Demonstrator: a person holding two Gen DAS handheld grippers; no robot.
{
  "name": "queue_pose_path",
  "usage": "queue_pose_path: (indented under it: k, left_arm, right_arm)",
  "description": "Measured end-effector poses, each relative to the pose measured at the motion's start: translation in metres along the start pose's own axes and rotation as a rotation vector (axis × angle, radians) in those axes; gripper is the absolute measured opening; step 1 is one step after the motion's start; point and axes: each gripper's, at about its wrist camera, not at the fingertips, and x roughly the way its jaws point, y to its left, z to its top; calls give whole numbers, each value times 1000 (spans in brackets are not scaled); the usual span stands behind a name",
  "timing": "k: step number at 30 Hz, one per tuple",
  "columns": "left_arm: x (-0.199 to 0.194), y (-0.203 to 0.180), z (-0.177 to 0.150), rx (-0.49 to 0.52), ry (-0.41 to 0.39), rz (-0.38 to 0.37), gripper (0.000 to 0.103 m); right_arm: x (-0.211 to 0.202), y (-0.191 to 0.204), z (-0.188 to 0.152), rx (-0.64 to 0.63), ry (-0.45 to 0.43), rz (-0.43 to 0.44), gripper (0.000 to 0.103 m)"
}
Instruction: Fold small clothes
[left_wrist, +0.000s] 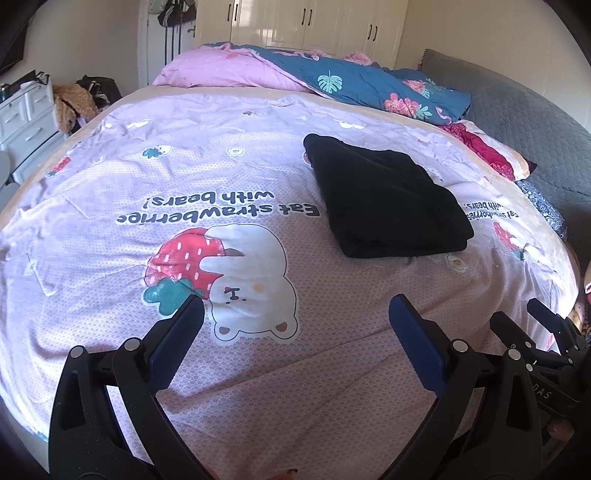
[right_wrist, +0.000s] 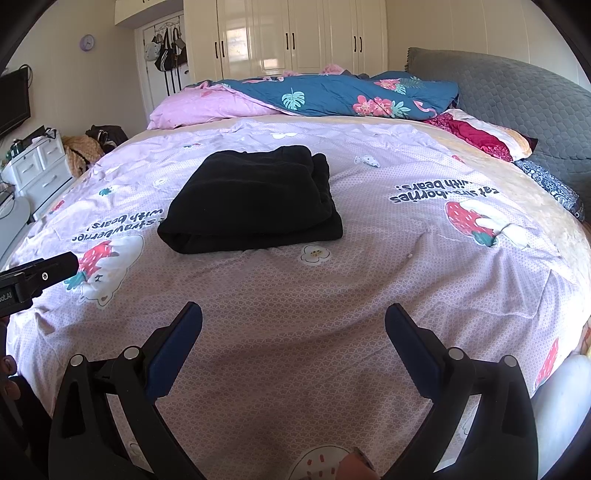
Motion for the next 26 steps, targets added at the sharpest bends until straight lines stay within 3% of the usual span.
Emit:
queue_pose_path:
  k: [15,19,22,24,26]
  left_arm:
    - [8,1,-4,7,33,-2,94]
    - [16,27,-2,-68,64,9,94]
    - [22,80,4,-167,82,40,94]
    - [19,133,11,-246,65,123,94]
    - [16,185,15,-316,55,207,94]
  right_arm:
    - [-1,-2,-1,11,5,-22,99]
    - [-7,-38,2,135,1,-51,99]
    - [-14,-107,-2,304,5,-172,99]
    - [-23,-161,-13,416,8,-292,99]
    - [-39,-228,-36,531,12,-480,99]
